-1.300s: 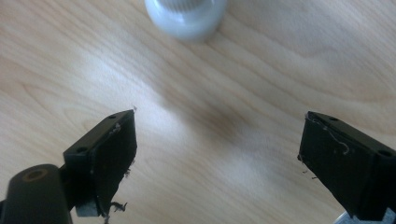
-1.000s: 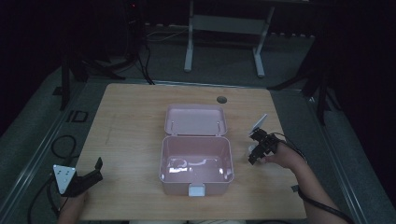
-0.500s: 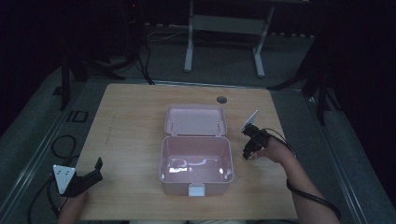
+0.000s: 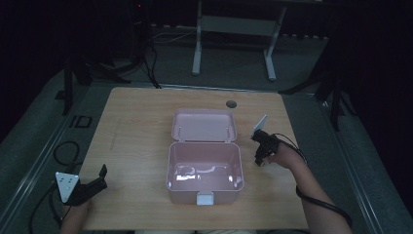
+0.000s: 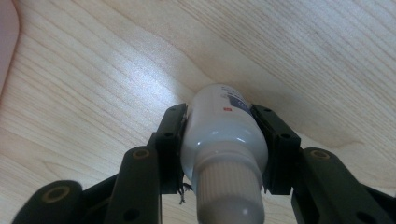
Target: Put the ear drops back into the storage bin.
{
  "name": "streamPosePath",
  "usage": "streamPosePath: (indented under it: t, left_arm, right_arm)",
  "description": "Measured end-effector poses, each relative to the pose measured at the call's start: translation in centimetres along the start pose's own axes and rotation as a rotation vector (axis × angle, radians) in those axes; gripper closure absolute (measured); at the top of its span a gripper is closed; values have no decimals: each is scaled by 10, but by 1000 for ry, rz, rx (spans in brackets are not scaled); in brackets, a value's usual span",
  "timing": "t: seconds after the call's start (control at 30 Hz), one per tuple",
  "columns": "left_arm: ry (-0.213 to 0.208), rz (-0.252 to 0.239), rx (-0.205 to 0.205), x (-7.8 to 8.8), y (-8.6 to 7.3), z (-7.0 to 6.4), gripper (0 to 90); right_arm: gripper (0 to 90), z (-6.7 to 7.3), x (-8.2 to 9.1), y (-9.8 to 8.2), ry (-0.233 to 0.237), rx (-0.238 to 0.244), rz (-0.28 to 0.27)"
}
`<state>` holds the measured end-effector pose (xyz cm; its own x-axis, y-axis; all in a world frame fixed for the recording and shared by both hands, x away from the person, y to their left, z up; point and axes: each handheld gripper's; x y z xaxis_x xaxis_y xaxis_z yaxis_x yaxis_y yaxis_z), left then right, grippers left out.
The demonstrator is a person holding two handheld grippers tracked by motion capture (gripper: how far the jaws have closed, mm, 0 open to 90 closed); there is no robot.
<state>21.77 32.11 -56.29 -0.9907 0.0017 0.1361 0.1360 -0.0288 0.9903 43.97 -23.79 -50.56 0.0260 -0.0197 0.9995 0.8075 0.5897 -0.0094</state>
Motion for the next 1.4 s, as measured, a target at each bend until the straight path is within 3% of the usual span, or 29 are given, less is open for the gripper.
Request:
streamPosePath:
  t: [0.1, 0.2, 0.23, 0.43, 0.63, 0.7, 0.8, 1.0, 1.23, 1.4]
  left_arm:
    - [0, 0, -1, 0, 0, 0, 10]
    - [1, 1, 1, 0, 0, 0, 10]
    - [1, 1, 1, 0, 0, 0, 10]
    - [0, 1, 0, 0, 0, 0, 10]
    - [1, 3, -4, 0, 0, 0, 10]
    - [1, 2, -4, 0, 0, 0, 10]
    - [1, 3, -4, 0, 0, 0, 10]
    - [2, 4, -6, 0, 0, -1, 10]
    - [2, 4, -6, 0, 0, -1, 10]
    - [2, 2, -7, 0, 0, -1, 10]
  right_arm:
    - [593, 2, 0, 1, -14, 16, 3]
    - [595, 6, 2, 1, -25, 82, 13]
    - [595, 6, 2, 1, -25, 82, 13]
    - [596, 13, 5, -6, -60, 222, 22]
    - [597, 17, 5, -16, -55, 339, 38]
    - [597, 19, 5, -21, -80, 406, 28]
    - [597, 19, 7, -26, -95, 460, 23]
    - [597, 22, 12, -37, -61, 545, 36]
    - [596, 34, 15, -55, 31, 734, 29]
    - [596, 41, 17, -61, 14, 811, 47]
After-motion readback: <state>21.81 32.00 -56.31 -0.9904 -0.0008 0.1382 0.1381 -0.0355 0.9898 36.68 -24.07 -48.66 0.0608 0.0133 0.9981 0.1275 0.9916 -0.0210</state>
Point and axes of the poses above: each handheld gripper's, and its own axes: x roughly backward along the jaws, y roughly out of its top, z roughly to its left, and after that the axes turned 3 degrees about -z, right-handed
